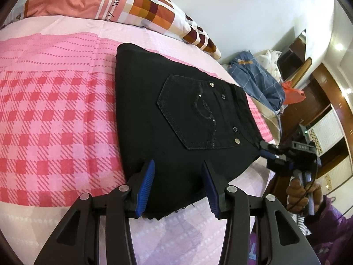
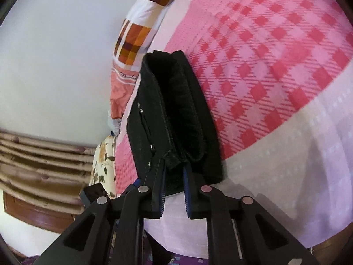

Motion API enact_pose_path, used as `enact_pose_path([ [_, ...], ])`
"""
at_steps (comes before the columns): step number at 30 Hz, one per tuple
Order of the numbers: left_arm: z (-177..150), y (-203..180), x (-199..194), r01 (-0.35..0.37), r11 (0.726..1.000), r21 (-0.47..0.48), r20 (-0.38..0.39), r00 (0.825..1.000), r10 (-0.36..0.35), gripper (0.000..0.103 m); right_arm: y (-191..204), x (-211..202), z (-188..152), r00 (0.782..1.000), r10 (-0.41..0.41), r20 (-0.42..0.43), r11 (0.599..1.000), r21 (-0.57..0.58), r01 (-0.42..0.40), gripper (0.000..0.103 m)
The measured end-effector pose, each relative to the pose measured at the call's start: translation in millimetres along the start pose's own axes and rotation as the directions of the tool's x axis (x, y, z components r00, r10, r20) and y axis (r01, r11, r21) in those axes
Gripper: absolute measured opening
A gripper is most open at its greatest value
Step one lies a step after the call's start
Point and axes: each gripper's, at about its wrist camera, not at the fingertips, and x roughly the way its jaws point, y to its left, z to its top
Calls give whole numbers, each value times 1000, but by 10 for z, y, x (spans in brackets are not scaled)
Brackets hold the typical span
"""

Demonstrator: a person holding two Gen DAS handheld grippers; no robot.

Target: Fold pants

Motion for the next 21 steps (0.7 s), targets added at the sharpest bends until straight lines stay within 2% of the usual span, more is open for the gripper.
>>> enact_pose_path([
  [2, 21, -49, -5, -29, 1000, 10, -4, 1000, 29, 47, -28, -39, 10, 998, 69, 12, 997, 35, -69, 21],
  [4, 41, -115, -18, -78, 997, 29, -1, 997, 78, 50, 42, -108, 33, 999, 43, 26, 999, -7, -43, 25],
  [5, 47, -144, -33, -100, 994, 40, 9, 995, 100, 50, 84, -151, 52, 999, 25, 40, 999, -36, -24, 33],
  [6, 53, -184, -54, -131, 990, 54, 24, 991, 130, 51, 144, -237, 74, 997, 4, 74, 998, -67, 1, 47],
  [8, 64, -231, -81, -170, 982, 79, 44, 985, 167, 54, 176, -362, 123, 991, 17, 130, 997, -76, -7, 63],
  [9, 75, -258, -89, -203, 975, 91, 55, 979, 198, 57, 181, -410, 144, 988, 24, 155, 997, -77, -13, 66],
  [11, 95, -280, -90, -253, 961, 111, 65, 967, 247, 60, 176, -457, 160, 982, 11, 190, 997, -82, 5, 66],
  [15, 126, -297, -74, -334, 933, 131, 70, 942, 327, 62, 141, -415, 172, 980, -35, 194, 994, -92, 53, 67],
  [21, 139, -229, -120, -387, 915, 113, 76, 922, 380, 64, 255, -272, 161, 982, -93, 164, 979, -162, 120, 67],
])
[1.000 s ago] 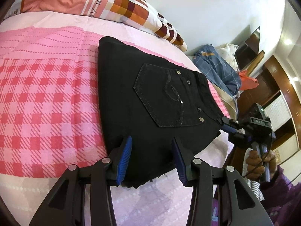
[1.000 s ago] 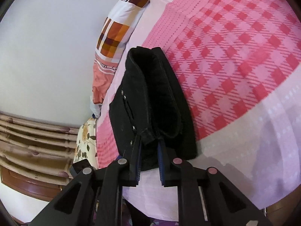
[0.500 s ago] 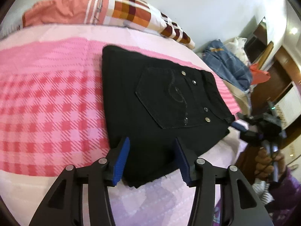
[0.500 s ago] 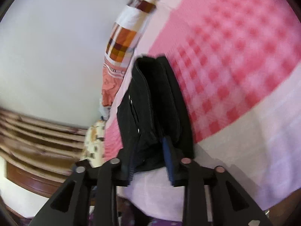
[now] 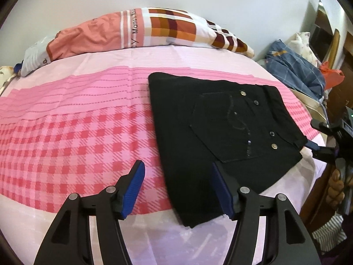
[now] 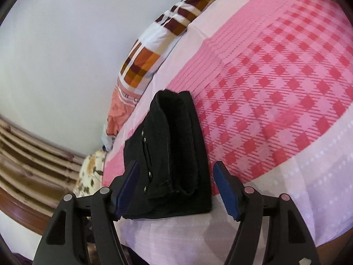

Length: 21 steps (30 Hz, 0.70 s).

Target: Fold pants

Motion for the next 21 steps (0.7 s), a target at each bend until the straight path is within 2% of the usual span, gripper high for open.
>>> enact_pose_path([
  [5, 39, 42, 24, -46, 999, 3, -12, 999, 46, 69, 106, 109, 8, 999, -40, -17, 998, -55, 39, 72],
  [8, 74, 25, 61, -76, 997, 15, -21, 997, 76, 77, 134, 183, 64, 998, -61, -21, 995, -84, 59, 79],
  [10, 103, 11, 101, -84, 996, 28, -28, 996, 84, 81, 133, 247, 114, 997, -73, -26, 993, -94, 71, 80],
  [12, 134, 6, 167, -91, 995, 39, -44, 995, 92, 89, 118, 318, 162, 997, -71, -38, 992, -107, 66, 80],
  [14, 167, 11, 247, -86, 995, 44, -65, 994, 89, 89, 95, 418, 211, 994, -91, -56, 990, -117, 84, 80],
  [18, 225, 20, 459, -87, 995, 54, -124, 988, 94, 89, 108, 593, 281, 994, -67, -85, 989, -141, 55, 82],
  [21, 280, 50, 559, -41, 999, 21, -142, 989, 43, 90, 215, 758, 303, 988, -51, -148, 983, -183, 24, 84],
])
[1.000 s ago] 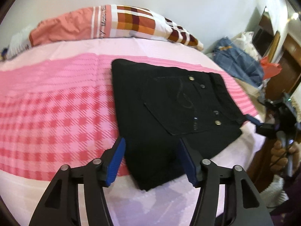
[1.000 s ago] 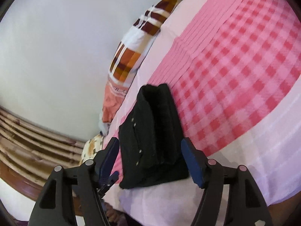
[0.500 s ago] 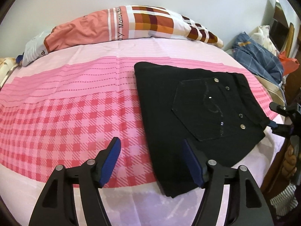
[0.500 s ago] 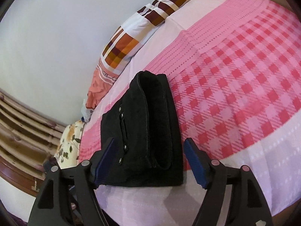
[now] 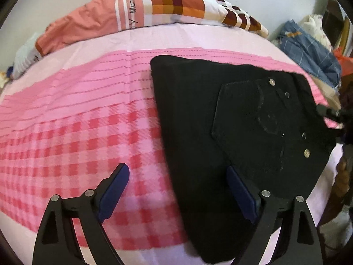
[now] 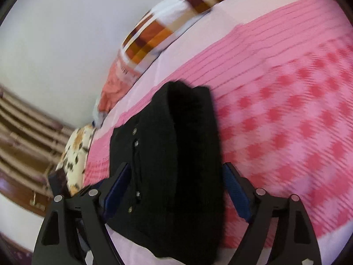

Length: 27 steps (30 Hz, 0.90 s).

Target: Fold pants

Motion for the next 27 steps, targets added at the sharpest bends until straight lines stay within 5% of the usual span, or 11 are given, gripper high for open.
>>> enact_pose_path([
  [4, 62, -1, 63, 27, 1000, 6, -9, 1000, -27, 90, -3, 85, 82, 997, 45, -67, 999, -16, -47, 83],
  [6, 98, -1, 85, 123, 992, 24, -15, 992, -123, 91, -46, 98, 147, 992, 59, -109, 998, -15, -61, 73],
  [11, 224, -111, 189, 154, 982, 113, -26, 988, -152, 90, -305, 75, 226, 981, 117, -153, 993, 48, -111, 47],
  [13, 266, -178, 215, 152, 978, 140, -25, 988, -150, 85, -320, 88, 238, 980, 113, -161, 992, 71, -102, 46],
  [17, 284, -230, 158, 166, 974, 156, 6, 986, -169, 43, -148, 161, 209, 985, 22, -172, 1000, 21, -19, 29],
  [20, 296, -178, 86, 185, 974, 130, 27, 982, -190, 25, -50, 142, 181, 989, 4, -150, 1000, -2, -4, 22],
  [27, 292, -64, -149, 227, 969, 97, 82, 968, -235, 19, 191, 23, 206, 989, 100, -105, 995, 27, -98, 20],
])
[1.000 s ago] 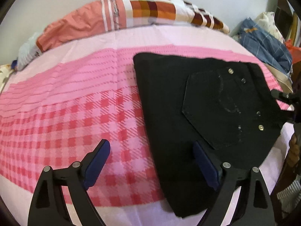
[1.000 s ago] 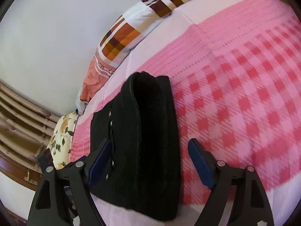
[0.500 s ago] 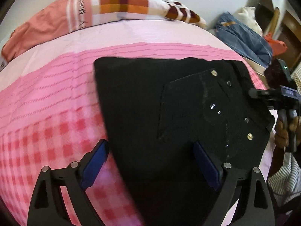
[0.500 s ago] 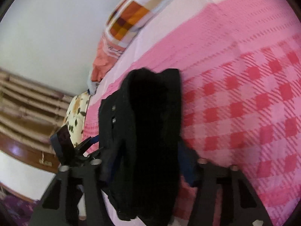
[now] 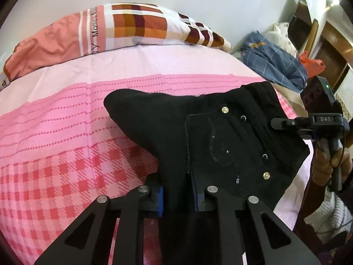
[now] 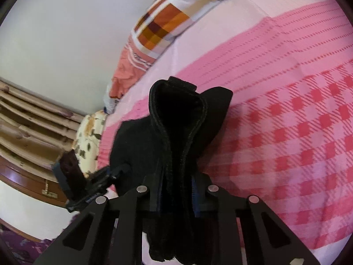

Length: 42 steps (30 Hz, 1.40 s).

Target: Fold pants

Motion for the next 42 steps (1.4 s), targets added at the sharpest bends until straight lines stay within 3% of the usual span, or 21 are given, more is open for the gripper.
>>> enact_pose_path([
  [7, 116, 273, -400, -25, 997, -74, 79, 996, 31, 18, 444, 195, 102, 994, 110, 5, 994, -7, -110, 20],
  [11, 210, 540, -665, -82, 991, -103, 124, 988, 94, 18, 743, 465, 228, 987, 160, -10, 987, -25, -160, 20],
  [23, 525, 1811, -1152, -265, 942, -206, 177, 937, 302, 18, 1525, 1873, 832, 957, 276, -89, 960, -25, -279, 20],
  [31, 678, 2560, -1108, -345, 908, -238, 179, 903, 390, 18, 1764, 2713, 1199, 948, 294, -124, 954, -20, -299, 20],
  [36, 784, 2897, -996, -365, 897, -247, 175, 894, 412, 18, 1804, 3066, 1346, 946, 296, -129, 954, -14, -301, 20],
  [42, 811, 3178, -806, -373, 893, -250, 146, 898, 416, 18, 1705, 3359, 1458, 952, 278, -124, 960, 4, -280, 19],
])
